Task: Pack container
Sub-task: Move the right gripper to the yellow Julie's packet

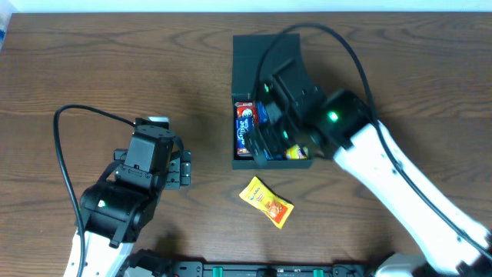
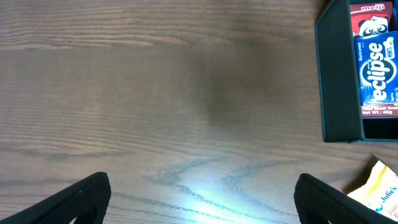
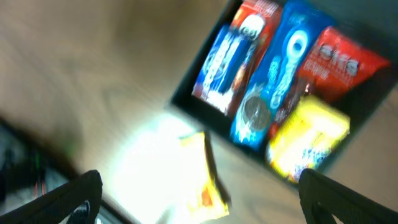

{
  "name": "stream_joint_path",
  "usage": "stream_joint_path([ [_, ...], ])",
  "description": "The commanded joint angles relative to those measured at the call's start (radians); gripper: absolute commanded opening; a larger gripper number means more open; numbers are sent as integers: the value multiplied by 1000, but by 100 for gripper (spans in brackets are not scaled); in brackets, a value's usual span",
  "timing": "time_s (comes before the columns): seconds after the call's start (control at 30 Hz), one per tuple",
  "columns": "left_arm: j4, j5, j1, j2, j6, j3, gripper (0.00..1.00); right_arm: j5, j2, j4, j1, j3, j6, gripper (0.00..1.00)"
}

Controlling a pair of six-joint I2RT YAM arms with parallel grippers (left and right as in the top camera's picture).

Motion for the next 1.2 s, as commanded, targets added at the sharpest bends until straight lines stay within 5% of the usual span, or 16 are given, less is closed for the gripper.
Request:
stream_joint_path([
  [0.0, -2, 0, 4, 0, 6, 0, 95, 3, 0, -39, 64, -24, -47, 99],
  [0.3, -2, 0, 4, 0, 6, 0, 95, 162, -138, 59, 252, -316, 133, 99],
  [0.57, -2, 0, 4, 0, 6, 0, 95, 183, -273, 248, 404, -624, 127, 99],
  [0.83, -2, 0, 4, 0, 6, 0, 95, 257, -272, 446, 408, -840, 124, 99],
  [1.17, -2, 0, 4, 0, 6, 0, 95, 293, -218, 571, 364, -846, 19, 99],
])
